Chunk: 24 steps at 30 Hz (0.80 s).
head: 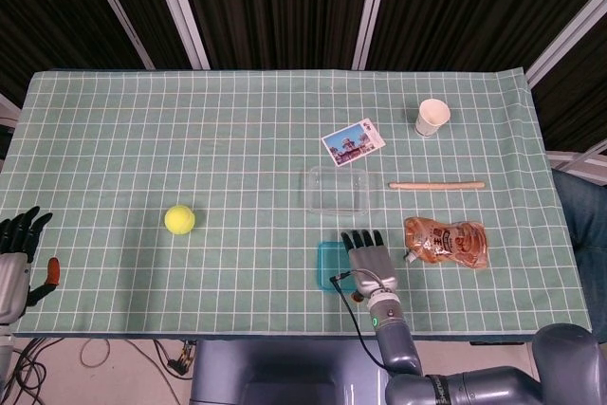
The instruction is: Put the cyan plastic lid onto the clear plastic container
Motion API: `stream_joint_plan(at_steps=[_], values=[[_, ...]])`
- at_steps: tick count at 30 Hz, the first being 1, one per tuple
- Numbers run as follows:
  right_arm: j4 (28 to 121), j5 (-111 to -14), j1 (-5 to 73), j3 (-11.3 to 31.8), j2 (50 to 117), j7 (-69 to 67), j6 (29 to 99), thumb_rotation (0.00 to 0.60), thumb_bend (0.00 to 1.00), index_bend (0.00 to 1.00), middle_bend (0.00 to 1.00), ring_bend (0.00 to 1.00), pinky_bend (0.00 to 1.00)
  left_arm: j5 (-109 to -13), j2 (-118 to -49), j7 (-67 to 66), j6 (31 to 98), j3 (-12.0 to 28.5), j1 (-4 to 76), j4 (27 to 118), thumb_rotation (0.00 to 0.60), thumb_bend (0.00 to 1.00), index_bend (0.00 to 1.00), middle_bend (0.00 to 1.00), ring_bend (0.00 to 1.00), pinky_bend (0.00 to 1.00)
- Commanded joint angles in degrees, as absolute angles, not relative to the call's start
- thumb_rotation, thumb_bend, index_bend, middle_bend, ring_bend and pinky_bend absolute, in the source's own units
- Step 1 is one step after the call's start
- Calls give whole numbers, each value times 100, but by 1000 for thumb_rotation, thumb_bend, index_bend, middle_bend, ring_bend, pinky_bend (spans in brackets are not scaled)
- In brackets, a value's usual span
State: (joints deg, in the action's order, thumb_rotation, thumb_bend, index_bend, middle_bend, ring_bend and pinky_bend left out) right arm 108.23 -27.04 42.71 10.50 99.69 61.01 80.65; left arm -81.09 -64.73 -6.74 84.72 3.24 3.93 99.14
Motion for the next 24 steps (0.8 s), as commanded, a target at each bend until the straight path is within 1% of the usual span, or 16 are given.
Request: stream_joint_plan(at_steps=[1, 4, 24], values=[[10798, -2656, 4297, 1053, 9987, 6124, 8087, 600, 118, 0, 136, 0, 0, -8111, -6471, -671, 8471, 322, 394, 9916, 600, 545, 99, 0, 0, 0], [10798, -2623, 4312, 1051, 9986, 6122, 8102, 600, 117, 0, 151, 0, 0, -8114, -6470, -672, 8470, 321, 395, 9915, 600, 545, 99, 0, 0, 0], [10748, -2496, 4405, 1035, 10052, 6058, 8132, 600, 117, 0, 162, 0, 0, -8099, -6472, -685, 8462, 320, 396, 9911, 600, 545, 99, 0, 0, 0]])
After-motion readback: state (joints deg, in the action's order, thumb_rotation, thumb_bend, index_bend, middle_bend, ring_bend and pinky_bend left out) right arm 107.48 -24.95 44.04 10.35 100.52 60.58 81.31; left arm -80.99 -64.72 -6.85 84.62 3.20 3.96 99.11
